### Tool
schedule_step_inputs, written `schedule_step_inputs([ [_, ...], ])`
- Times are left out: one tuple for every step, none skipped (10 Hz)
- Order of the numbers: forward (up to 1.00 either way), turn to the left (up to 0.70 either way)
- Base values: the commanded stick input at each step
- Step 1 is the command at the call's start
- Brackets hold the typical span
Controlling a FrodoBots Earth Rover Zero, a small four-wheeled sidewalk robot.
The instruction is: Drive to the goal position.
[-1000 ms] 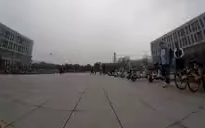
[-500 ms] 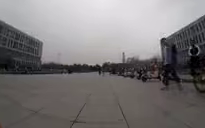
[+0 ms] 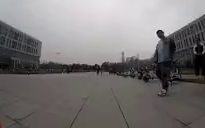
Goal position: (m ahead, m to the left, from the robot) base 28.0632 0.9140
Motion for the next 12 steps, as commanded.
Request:
schedule_step_inputs([
  [0.7, -0.01],
  [0.7, -0.01],
  [0.7, -0.01],
  [0.7, -0.01],
  [0.7, -0.01],
  [0.7, -0.01],
  [0.7, -0.01],
  [0.7, -0.01],
  [0.7, -0.01],
  [0.7, -0.01],
  [0.7, -0.01],
  [0.7, -0.01],
])
